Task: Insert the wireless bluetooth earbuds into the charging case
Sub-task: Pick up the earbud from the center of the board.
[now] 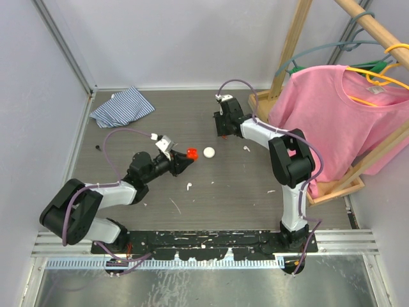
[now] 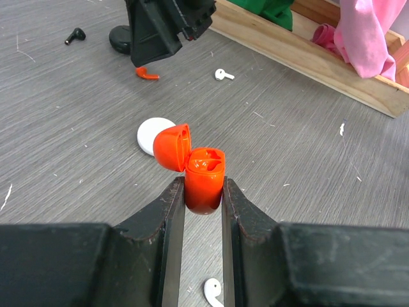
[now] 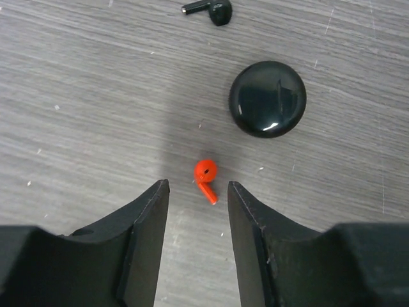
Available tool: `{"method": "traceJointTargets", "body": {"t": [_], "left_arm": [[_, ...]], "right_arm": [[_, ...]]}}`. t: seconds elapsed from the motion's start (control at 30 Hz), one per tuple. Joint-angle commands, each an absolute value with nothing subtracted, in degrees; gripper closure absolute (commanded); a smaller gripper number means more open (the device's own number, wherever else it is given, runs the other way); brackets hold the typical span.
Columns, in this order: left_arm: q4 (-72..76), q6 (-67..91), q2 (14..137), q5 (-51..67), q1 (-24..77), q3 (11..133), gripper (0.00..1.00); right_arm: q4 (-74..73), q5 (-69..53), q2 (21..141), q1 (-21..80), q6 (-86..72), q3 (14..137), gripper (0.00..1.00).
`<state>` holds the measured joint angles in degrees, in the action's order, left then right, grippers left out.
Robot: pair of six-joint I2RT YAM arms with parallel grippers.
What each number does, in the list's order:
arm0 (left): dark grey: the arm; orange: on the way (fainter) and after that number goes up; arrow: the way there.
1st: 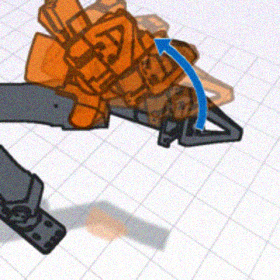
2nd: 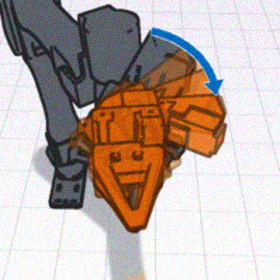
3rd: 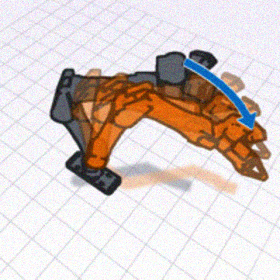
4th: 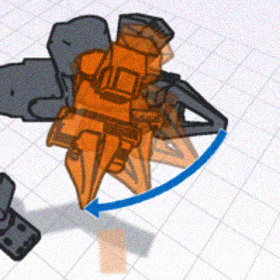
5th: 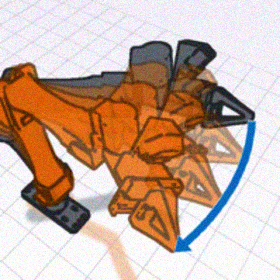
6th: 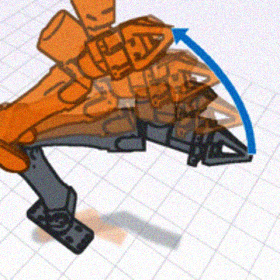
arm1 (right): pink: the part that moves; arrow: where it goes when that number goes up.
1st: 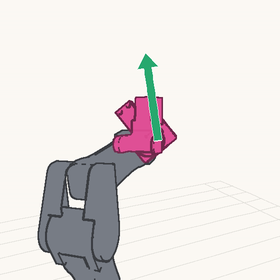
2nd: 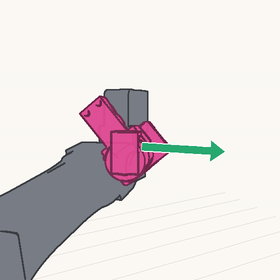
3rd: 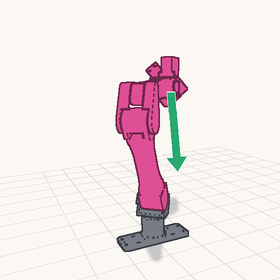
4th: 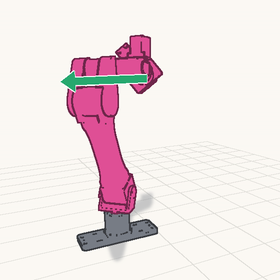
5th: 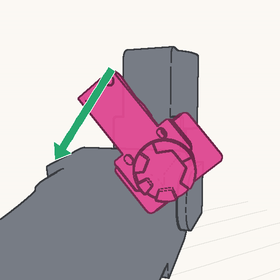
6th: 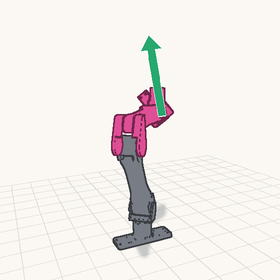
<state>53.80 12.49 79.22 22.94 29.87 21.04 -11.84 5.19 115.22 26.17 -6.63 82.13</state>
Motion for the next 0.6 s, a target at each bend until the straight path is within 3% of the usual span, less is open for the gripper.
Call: {"method": "traceJointTargets", "body": {"t": [0.0, 0.57], "left_arm": [[59.56, 11.08, 79.81, 24.56, 29.53, 20.96, 1.0], [59.5, 10.91, 80.23, 27.22, 29.53, 21.51, 1.0]], "right_arm": [[-10.92, 6.59, 117.38, 25.52, -8.05, 87.42, 0.53], [-13.84, 5.83, 122.12, 24.9, -8.87, 88.94, 0.69]]}}
